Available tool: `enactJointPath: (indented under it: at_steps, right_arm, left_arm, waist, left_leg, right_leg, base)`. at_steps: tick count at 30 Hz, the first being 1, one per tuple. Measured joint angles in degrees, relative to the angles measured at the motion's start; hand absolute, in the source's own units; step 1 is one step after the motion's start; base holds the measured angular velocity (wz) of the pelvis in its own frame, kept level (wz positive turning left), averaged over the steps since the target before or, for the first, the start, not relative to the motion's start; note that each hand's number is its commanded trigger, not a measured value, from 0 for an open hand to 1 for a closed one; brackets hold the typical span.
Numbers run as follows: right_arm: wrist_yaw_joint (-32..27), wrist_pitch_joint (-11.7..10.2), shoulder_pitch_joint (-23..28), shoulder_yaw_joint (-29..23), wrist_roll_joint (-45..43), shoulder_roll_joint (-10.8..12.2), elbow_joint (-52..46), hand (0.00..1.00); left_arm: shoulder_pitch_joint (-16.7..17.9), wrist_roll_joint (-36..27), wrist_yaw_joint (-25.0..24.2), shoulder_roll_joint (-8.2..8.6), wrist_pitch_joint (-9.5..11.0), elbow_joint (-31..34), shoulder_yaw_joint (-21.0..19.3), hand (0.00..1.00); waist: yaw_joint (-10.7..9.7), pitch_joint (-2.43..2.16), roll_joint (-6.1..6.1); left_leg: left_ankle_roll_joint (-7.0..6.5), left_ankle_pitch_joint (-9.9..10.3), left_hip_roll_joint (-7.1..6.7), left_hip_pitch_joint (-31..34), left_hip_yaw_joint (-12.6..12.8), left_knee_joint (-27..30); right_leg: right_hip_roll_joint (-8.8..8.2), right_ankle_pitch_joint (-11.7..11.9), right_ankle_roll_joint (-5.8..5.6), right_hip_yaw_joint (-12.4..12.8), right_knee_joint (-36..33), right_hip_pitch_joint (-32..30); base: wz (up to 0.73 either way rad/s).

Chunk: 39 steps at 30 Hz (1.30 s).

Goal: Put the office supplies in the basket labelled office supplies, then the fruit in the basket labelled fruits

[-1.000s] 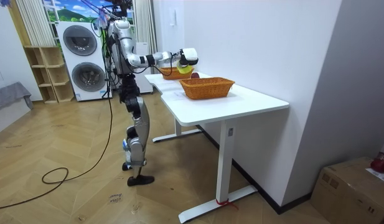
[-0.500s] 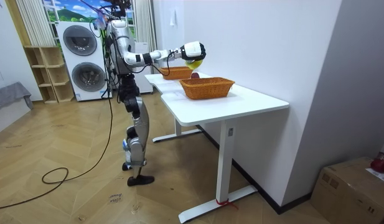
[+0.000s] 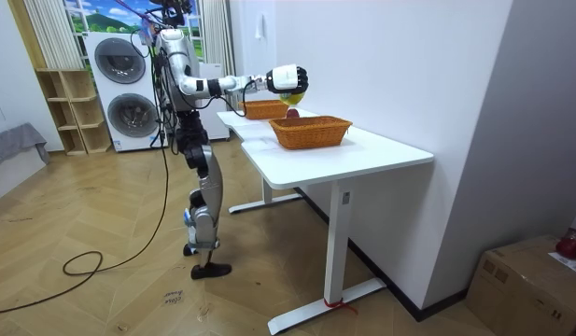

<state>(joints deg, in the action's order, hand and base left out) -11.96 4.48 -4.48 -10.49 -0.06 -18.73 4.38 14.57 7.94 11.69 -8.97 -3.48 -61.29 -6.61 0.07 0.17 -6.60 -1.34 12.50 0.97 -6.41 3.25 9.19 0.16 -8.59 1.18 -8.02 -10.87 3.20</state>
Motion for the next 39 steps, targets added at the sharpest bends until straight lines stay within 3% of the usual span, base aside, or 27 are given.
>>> enactJointPath:
  at_steps: [9,14,19,39]
  right_arm:
    - [-0.4,0.1,0.0,-0.8,0.0,0.0,3.6,1.0]
    - [-0.4,0.2,0.0,-0.9,-0.1,0.0,4.4,1.0]
    - [-0.4,0.5,0.0,-0.9,-0.2,0.0,4.4,1.0]
    - [-0.3,1.1,0.0,-2.3,-2.7,-0.1,5.8,1.0]
  left_arm:
    - [0.5,-0.5,-0.1,-0.06,-0.3,0.7,-0.5,0.0]
    - [0.8,-0.4,-0.1,-0.28,-0.6,0.8,-0.6,0.0]
    - [0.7,-0.4,-0.1,-0.44,-1.2,1.5,-0.6,0.0]
    - [1.9,0.6,0.6,-0.65,-1.6,4.0,-2.2,0.0]
  waist:
    - [-0.5,-0.16,-0.51]
    - [-1.5,0.03,0.02]
    - [-2.1,-0.3,0.67]
    - [-2.8,-0.32,0.71]
  left_leg:
    - [0.0,0.0,0.01,0.0,0.5,-0.1]
    - [0.0,0.0,0.17,-0.1,0.6,-0.5]
    - [0.0,0.0,0.18,-0.2,0.7,-0.6]
    - [0.0,0.0,0.2,-0.3,1.3,-0.6]
  right_leg:
    - [0.05,0.0,0.0,0.0,0.3,-0.1]
    - [0.08,0.0,0.0,0.0,0.3,-0.2]
    - [0.08,0.0,0.0,0.1,0.2,-0.2]
    - [0.19,0.0,0.0,0.5,0.2,-0.3]
  base:
    - [0.0]
    - [-0.01]
    - [0.0]
    - [0.0]
